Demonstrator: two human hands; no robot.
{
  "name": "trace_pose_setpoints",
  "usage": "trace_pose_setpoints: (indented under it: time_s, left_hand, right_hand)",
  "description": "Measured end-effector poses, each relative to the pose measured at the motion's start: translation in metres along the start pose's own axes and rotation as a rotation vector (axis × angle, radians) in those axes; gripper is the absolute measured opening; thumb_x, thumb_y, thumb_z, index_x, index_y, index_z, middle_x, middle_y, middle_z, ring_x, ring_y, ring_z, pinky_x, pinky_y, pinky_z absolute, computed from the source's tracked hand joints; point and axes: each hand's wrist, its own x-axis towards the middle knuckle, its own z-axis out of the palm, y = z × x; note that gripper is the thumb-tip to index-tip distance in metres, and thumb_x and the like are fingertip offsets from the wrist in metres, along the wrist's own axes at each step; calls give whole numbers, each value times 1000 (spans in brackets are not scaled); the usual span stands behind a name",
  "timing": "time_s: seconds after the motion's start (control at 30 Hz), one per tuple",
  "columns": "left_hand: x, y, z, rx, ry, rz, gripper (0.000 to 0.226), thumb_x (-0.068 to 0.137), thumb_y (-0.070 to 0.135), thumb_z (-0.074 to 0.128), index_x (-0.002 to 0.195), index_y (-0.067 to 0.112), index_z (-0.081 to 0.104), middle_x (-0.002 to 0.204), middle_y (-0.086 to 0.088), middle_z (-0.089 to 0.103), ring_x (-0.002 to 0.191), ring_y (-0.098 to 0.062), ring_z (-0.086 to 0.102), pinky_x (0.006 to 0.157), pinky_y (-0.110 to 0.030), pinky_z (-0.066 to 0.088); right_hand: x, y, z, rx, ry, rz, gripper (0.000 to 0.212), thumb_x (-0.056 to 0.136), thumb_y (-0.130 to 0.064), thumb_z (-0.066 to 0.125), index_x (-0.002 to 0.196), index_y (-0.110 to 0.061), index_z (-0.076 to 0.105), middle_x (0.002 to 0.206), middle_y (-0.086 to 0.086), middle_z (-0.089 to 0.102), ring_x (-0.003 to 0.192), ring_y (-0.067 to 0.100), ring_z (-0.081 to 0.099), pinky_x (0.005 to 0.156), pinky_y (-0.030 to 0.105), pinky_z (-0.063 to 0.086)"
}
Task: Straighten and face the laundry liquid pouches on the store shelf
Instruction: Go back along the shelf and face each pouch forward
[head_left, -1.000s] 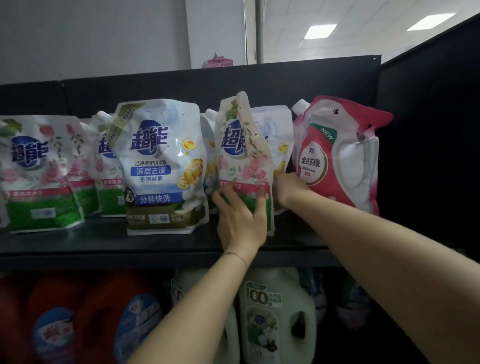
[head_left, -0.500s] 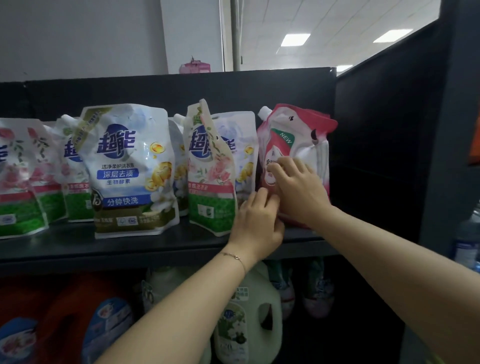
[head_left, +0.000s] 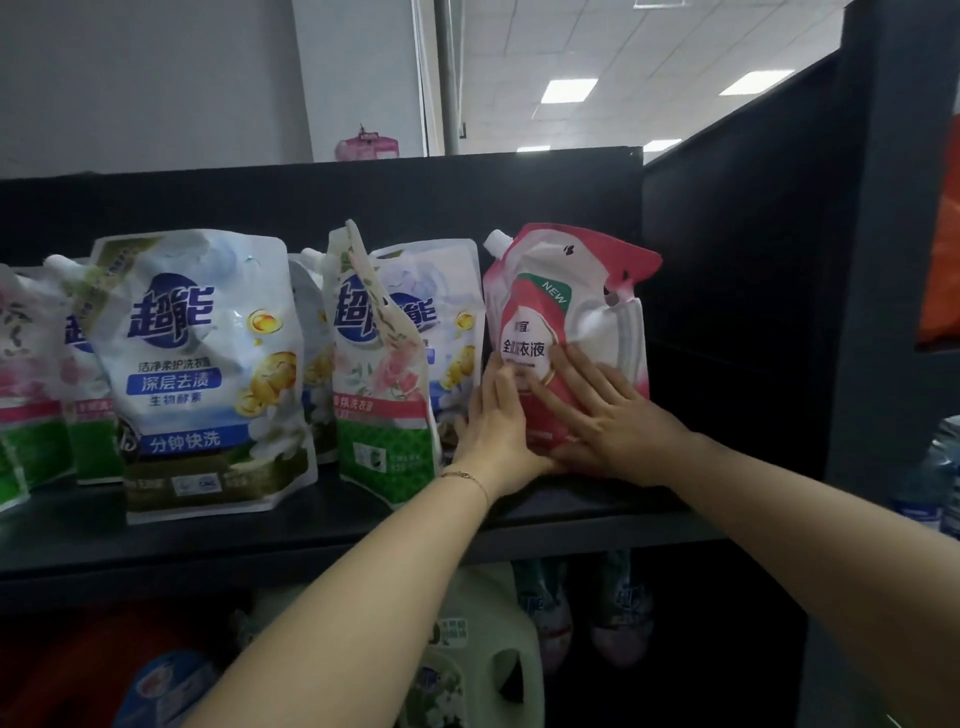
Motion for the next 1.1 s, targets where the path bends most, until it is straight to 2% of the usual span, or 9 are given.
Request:
trace_pose_setpoints:
  time_s: [0.2, 0.33, 0.43, 0.5, 0.6, 0.73, 0.93, 1.03, 1.1]
  left_hand:
    - [33, 6, 12, -475, -95, -223, 142, 48, 33, 94, 146, 26, -8, 150, -4, 19, 138, -23, 26, 112, -42, 33]
    - [53, 4, 18, -776, 10, -357, 115, 38, 25, 97, 132, 22, 31, 131, -1, 48, 124, -21, 47, 104, -40, 43]
    - [52, 5, 18, -636, 20, -392, 80, 28, 40, 96, 98, 29, 60, 106, 4, 68, 106, -19, 62, 94, -38, 52]
    - [46, 8, 16, -573, 60, -414, 78, 30, 44, 94, 100, 25, 65, 99, 5, 70, 97, -16, 64, 86, -35, 56]
    - [35, 14, 14, -461, 107, -405, 84, 33, 56, 88, 107, 25, 65, 101, 5, 68, 93, -14, 64, 81, -35, 57]
    - [23, 13, 15, -362, 151, -395, 97, 28, 71, 75, 112, 26, 62, 106, 4, 64, 97, -17, 64, 81, -37, 57]
    - [9, 20, -1, -43, 203, -213, 48, 62, 50, 81, 81, 20, 48, 96, 3, 50, 87, -15, 51, 72, -31, 46]
    - [9, 22, 0, 205, 387, 12, 59, 61, 49, 80, 97, 16, 46, 107, -1, 45, 99, -20, 46, 83, -32, 43]
    - [15, 23, 3, 292, 349, 204, 80, 63, 48, 78, 124, 13, 41, 135, -7, 36, 126, -25, 36, 101, -38, 35]
  right_hand:
    - [-10, 40, 14, 19, -2, 6, 92, 85, -57, 48, 153, -16, 2, 156, 24, 3, 144, 40, 7, 108, 51, 21]
    - [-8, 47, 15, 83, -16, 13, 108, 78, -46, 67, 152, -18, -6, 156, 22, 0, 144, 38, 4, 107, 51, 19]
    - [-13, 46, 12, 102, -36, 14, 98, 82, -44, 64, 153, -19, 0, 158, 20, -4, 146, 35, -3, 110, 51, 15]
    - [-14, 39, 7, 116, -37, 43, 82, 87, -47, 50, 152, -20, 8, 158, 19, 1, 146, 34, 0, 112, 53, 19]
    - [-9, 30, 4, 104, 4, 86, 72, 84, -47, 45, 147, -16, 26, 153, 24, 22, 142, 37, 18, 101, 57, 34]
    - [-8, 26, 17, 149, 57, 103, 75, 83, -52, 46, 145, -14, 27, 152, 24, 22, 140, 38, 20, 102, 58, 32]
    - [-6, 40, 26, 297, 51, 133, 88, 84, -73, 38, 152, -25, 8, 159, 12, 5, 146, 30, 9, 109, 60, 28]
    - [-3, 43, 26, 311, 27, 141, 94, 81, -75, 42, 152, -24, 7, 160, 13, -5, 145, 33, 8, 111, 55, 24]
    - [-2, 42, 26, 304, 19, 129, 99, 79, -79, 39, 153, -24, 0, 158, 16, -12, 146, 33, -5, 112, 58, 20]
